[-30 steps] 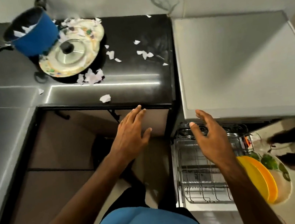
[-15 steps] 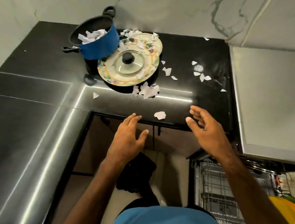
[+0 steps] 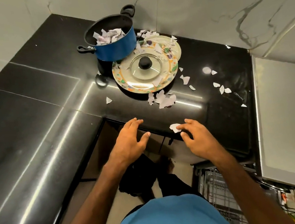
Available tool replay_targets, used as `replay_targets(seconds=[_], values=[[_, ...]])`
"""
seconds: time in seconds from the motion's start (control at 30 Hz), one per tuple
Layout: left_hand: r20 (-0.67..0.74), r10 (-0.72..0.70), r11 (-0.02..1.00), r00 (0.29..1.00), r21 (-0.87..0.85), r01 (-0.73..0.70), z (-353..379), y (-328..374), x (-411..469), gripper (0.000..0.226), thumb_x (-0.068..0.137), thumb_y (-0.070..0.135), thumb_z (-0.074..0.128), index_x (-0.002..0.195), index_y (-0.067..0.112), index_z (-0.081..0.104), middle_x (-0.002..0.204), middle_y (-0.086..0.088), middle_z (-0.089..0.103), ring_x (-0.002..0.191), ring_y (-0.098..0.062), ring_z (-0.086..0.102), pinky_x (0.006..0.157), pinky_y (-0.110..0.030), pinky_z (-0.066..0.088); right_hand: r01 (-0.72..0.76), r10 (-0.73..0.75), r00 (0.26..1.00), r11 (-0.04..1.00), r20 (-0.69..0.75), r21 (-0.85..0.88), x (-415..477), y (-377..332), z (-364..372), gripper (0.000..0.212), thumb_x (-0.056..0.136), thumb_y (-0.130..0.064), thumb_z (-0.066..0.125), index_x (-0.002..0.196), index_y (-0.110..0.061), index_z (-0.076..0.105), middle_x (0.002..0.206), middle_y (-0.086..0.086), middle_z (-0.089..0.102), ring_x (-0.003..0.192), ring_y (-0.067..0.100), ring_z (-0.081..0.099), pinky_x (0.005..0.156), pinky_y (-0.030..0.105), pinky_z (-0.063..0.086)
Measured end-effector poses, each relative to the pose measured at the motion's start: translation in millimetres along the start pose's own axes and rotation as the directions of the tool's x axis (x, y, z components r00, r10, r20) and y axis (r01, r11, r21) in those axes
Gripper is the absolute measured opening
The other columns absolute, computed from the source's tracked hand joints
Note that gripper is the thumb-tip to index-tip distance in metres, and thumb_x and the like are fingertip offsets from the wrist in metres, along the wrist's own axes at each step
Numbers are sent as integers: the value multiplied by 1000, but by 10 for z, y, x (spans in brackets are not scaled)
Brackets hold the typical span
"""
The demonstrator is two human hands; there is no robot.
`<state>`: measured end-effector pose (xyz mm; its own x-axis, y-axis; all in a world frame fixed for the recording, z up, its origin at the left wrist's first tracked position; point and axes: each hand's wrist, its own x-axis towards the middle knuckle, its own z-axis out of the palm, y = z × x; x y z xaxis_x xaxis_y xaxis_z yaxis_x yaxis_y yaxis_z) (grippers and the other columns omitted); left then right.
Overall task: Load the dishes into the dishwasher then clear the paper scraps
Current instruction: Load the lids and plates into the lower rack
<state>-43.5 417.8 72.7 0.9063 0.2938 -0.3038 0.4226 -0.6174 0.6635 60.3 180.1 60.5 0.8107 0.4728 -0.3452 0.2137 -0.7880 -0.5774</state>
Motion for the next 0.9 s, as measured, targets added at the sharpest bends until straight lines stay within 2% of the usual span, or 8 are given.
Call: replay_targets(seconds=[0.13,0.2,0.33,0.47,0.67,0.73,0.9], values=[[-32,-2,1000,999,7,2,-96,76,281,59,98,43,62,151,27,43,161,3,33,149,-14,29,123,-38,29,-16,43,990,980,132,-200,366,47,87,36,106,-20,51,138,-32,64,172,3,20,158,25,15,129,48,20],[-47,-7,1000,999,23,8,-150,137,446,59,97,44,62,151,28,44,161,3,34,149,-13,30,123,-39,29,-25,57,989,973,134,-229,544,50,71,42,105,-17,51,143,-35,58,173,5,14,159,27,13,129,48,19],[-56,-11,998,998,64,14,-257,318,837,60,97,44,62,150,25,44,159,2,36,148,-14,32,123,-36,27,-64,95,990,963,107,-263,931,19,-137,66,105,-22,51,163,-34,24,174,8,6,158,30,15,126,52,23],[-102,27,995,994,94,-17,-308,546,1354,60,97,41,63,149,19,44,155,-1,41,144,-18,37,119,-33,28,-84,140,981,931,135,-354,1243,15,-352,75,103,-25,50,166,-28,11,173,9,14,155,32,24,124,52,28],[-190,-26,996,981,78,42,-272,767,2199,69,95,37,68,153,15,37,158,-6,37,145,-20,35,118,-31,26,-13,125,960,914,252,-405,1502,-81,-622,86,100,-17,56,167,-22,2,169,8,27,145,35,42,118,53,39],[-223,-61,995,973,60,76,-259,826,2430,70,94,36,69,152,14,38,155,-8,40,142,-22,39,116,-32,31,12,114,951,916,288,-402,1563,-75,-698,86,100,-18,54,167,-23,-1,167,9,33,141,37,48,115,55,43],[-267,-158,984,951,33,173,-254,894,2804,70,91,40,73,149,14,42,148,-13,41,132,-28,47,110,-36,40,47,106,923,923,371,-381,1661,-85,-870,80,106,-23,49,167,-27,-2,162,14,41,141,36,49,115,55,41]])
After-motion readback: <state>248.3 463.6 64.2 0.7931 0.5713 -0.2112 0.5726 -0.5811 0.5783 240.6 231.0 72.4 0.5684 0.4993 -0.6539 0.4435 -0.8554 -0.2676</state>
